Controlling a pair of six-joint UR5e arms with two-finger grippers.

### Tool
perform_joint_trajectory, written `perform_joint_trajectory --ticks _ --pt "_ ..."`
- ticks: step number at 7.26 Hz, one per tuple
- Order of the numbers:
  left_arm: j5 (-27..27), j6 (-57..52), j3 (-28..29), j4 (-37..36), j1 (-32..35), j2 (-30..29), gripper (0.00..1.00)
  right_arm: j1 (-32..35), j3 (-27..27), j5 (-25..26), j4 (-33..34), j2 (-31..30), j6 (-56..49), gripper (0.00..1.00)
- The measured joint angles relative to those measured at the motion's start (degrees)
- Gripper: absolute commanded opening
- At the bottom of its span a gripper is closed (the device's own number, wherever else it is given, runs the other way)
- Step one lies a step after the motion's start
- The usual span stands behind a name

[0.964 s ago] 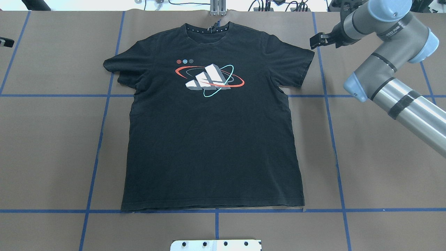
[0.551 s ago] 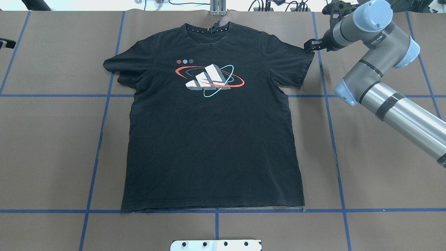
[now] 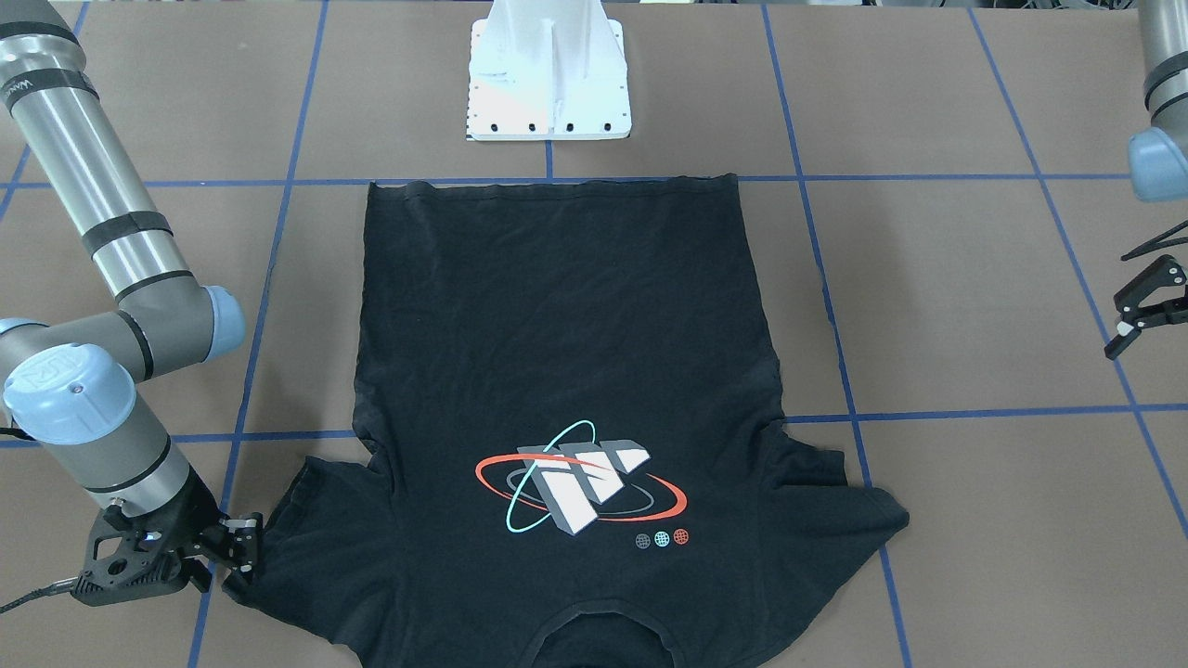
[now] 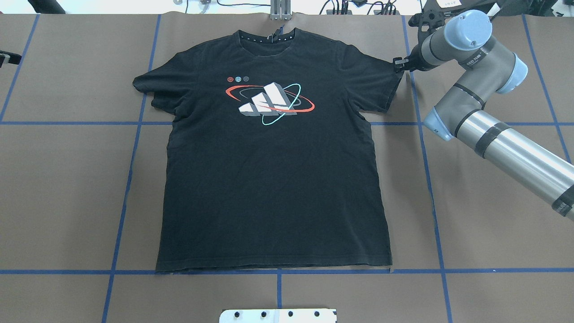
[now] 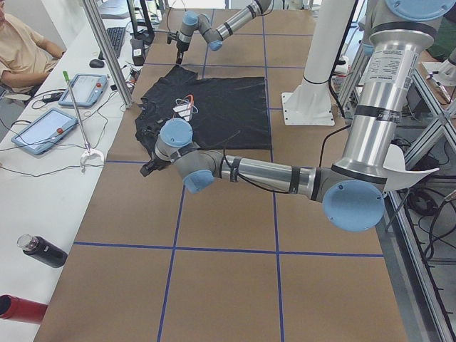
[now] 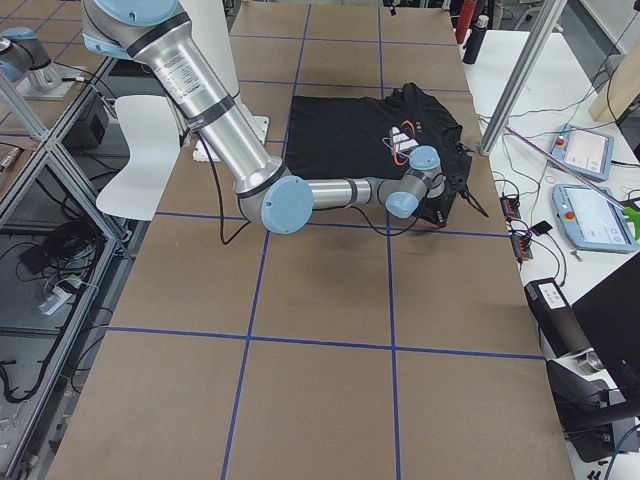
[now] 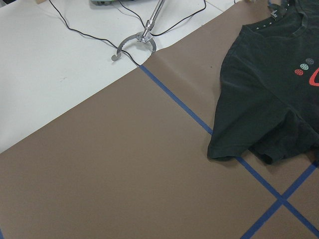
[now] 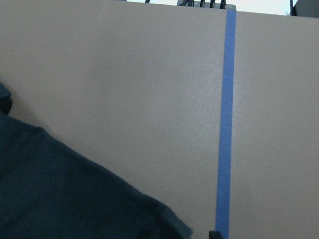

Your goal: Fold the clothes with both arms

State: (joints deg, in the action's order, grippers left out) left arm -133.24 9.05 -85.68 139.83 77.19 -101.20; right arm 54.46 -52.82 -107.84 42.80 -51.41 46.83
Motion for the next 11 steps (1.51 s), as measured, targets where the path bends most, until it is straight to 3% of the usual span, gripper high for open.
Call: perform_joint_trajectory --ticks 1,2,3,8,11 --pt "0.0 0.0 0.02 0.0 -0.05 0.05 1.0 -0.11 0.19 0.41 0.0 -0.03 -0.08 0.31" --pt "0.0 0.0 0.01 0.0 -0.08 0.12 1.0 -0.18 0.41 0.74 0.0 -0.04 -0.2 0.2" --pt "0.0 0.0 -0.01 0.0 -0.09 0.16 1.0 -0.21 0.54 0.98 0.0 -0.03 -0.28 0.0" --pt "0.0 -0.03 0.01 0.62 -0.11 0.43 1.0 0.14 -2.53 1.37 1.15 -0.01 0.49 0.0" --pt "0.02 0.0 0.28 1.01 -0.11 0.46 1.0 -1.42 -13.48 3.34 13.63 0.69 6.32 0.0"
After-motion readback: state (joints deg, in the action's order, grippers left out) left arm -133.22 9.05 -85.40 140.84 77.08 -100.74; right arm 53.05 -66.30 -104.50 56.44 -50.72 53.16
